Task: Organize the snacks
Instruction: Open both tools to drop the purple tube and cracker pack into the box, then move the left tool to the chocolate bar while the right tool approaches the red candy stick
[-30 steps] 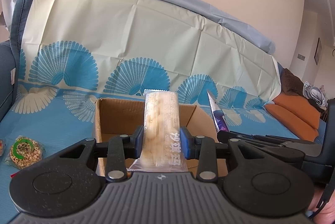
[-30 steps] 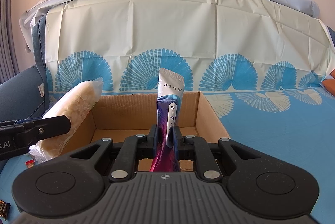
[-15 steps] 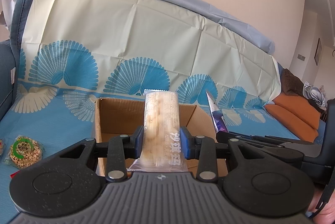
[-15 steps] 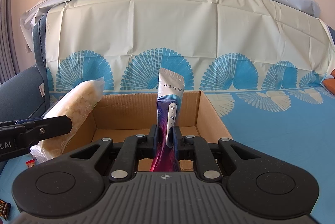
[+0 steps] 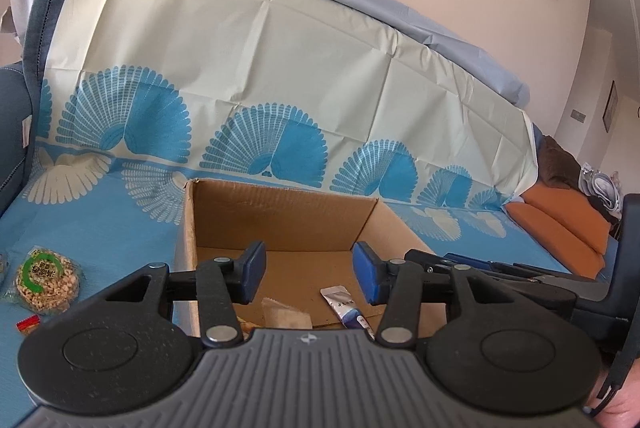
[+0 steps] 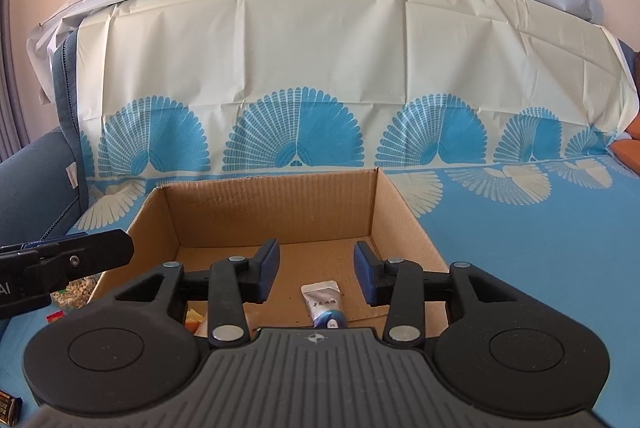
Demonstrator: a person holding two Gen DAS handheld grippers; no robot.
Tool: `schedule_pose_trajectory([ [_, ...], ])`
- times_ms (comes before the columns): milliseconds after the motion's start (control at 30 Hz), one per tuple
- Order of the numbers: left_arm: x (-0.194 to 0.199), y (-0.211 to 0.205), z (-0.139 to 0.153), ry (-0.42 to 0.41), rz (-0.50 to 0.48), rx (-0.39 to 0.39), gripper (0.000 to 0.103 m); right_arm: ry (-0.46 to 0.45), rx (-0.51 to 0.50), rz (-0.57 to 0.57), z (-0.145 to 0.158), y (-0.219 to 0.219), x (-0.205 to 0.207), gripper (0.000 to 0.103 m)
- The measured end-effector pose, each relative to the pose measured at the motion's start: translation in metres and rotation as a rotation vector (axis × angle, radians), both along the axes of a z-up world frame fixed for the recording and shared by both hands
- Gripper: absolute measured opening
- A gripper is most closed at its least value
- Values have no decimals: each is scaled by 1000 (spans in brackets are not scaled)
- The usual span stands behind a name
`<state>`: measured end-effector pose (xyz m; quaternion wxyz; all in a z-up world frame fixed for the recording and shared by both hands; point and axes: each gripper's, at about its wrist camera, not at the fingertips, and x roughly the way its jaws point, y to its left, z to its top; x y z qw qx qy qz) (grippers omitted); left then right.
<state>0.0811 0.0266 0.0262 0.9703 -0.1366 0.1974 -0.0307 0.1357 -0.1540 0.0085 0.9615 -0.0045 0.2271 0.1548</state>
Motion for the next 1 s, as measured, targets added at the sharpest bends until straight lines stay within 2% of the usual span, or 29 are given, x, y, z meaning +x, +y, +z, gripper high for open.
schedule_pose_trajectory([
  [100,-2,2,1,-3,9,8,53,-3,2,2,0,4,-2,49],
  [300,-7,16,1,12,50,-8,53,5,25,6,2,18,-6,53],
  [533,-23,50,0,40,140,-49,53,14,65,23,5,45,-16,53],
  [700,-42,85,-1,105,196,-82,52,18,88,52,6,71,-26,53],
  [733,-47,93,-1,117,206,-95,51,19,94,63,7,77,-28,53],
  [833,-64,122,-2,149,241,-166,34,16,115,102,7,95,-36,50],
  [867,-69,133,-4,161,251,-207,28,16,122,121,8,102,-38,43],
  [900,-75,145,-6,173,267,-244,25,19,129,141,7,109,-41,37],
  [1000,-92,176,-10,205,335,-320,23,23,154,199,7,131,-50,32],
])
